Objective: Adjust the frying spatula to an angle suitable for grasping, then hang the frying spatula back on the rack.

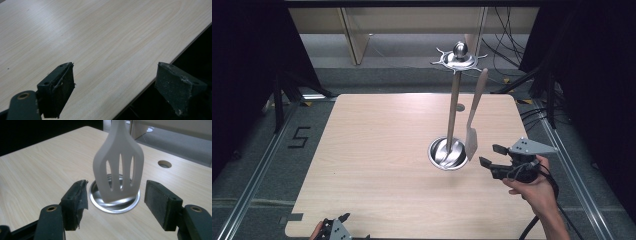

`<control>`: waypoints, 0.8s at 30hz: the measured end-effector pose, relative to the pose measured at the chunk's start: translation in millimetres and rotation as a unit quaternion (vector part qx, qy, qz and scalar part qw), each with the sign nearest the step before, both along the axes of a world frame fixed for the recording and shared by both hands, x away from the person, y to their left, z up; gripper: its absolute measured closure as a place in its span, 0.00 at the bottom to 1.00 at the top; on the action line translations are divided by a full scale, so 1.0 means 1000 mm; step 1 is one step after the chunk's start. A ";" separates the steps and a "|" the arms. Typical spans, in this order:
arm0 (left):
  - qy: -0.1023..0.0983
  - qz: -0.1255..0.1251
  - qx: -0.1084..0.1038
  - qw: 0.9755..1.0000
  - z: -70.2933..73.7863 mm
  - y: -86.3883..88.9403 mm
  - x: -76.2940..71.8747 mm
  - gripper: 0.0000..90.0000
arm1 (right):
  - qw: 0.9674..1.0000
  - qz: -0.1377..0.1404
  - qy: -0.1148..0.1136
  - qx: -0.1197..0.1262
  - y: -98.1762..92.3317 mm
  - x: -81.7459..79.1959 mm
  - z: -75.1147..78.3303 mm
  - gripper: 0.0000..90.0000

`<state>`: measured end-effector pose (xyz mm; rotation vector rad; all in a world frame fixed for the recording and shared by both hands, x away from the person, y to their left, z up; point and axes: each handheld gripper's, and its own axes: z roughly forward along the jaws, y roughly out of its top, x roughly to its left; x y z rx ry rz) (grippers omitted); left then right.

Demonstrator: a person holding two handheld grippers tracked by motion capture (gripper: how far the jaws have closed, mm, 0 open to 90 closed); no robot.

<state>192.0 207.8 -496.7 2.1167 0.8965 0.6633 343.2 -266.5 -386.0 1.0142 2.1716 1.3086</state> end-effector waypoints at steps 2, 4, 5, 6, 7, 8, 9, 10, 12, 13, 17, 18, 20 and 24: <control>0.001 -0.002 0.015 1.000 0.000 0.001 0.002 0.17 | 1.000 -0.003 0.007 -0.006 -0.001 -0.001 -0.004 0.39; 0.000 0.001 0.003 1.000 -0.001 -0.001 0.000 0.17 | 1.000 0.006 0.015 -0.016 -0.003 -0.001 -0.009 0.39; -0.001 -0.003 0.008 1.000 0.000 0.000 0.000 0.17 | 1.000 0.006 0.016 -0.022 -0.004 -0.001 -0.011 0.39; -0.005 -0.019 0.025 1.000 0.003 0.001 0.002 0.17 | 1.000 0.002 0.014 -0.021 -0.004 -0.002 -0.014 0.39; -0.008 -0.009 0.012 1.000 0.001 0.000 0.001 0.17 | 0.999 0.001 0.024 -0.022 -0.006 -0.003 -0.015 0.39; 0.001 -0.016 0.025 1.000 0.002 0.001 0.001 0.17 | 1.000 -0.003 0.026 -0.017 -0.007 -0.003 -0.016 0.39; -0.007 -0.010 0.019 1.000 0.001 0.000 0.001 0.17 | 1.000 0.000 0.022 -0.015 -0.009 -0.004 -0.018 0.39; -0.004 0.001 0.024 1.000 0.001 0.001 -0.001 0.17 | 1.000 -0.006 0.023 -0.017 -0.010 -0.005 -0.018 0.39; -0.004 0.002 0.013 1.000 0.001 0.000 -0.001 0.17 | 0.999 -0.014 0.028 -0.014 -0.013 -0.008 -0.019 0.39; -0.005 0.003 0.006 1.000 0.001 0.000 -0.002 0.17 | 0.999 -0.015 0.027 -0.012 -0.013 -0.008 -0.020 0.39; -0.015 -0.011 0.007 1.000 0.001 0.001 0.002 0.17 | 0.999 -0.008 0.023 -0.021 -0.015 -0.005 -0.025 0.39; -0.004 0.002 0.009 1.000 0.001 0.001 0.000 0.17 | 0.999 -0.009 0.034 -0.014 -0.014 -0.006 -0.026 0.39; -0.004 0.004 0.004 1.000 0.001 0.000 -0.001 0.17 | 0.999 -0.012 0.034 -0.015 -0.013 -0.005 -0.029 0.39; -0.003 -0.012 0.023 1.000 0.003 0.002 0.000 0.17 | 0.999 -0.012 0.039 -0.018 -0.016 -0.006 -0.031 0.39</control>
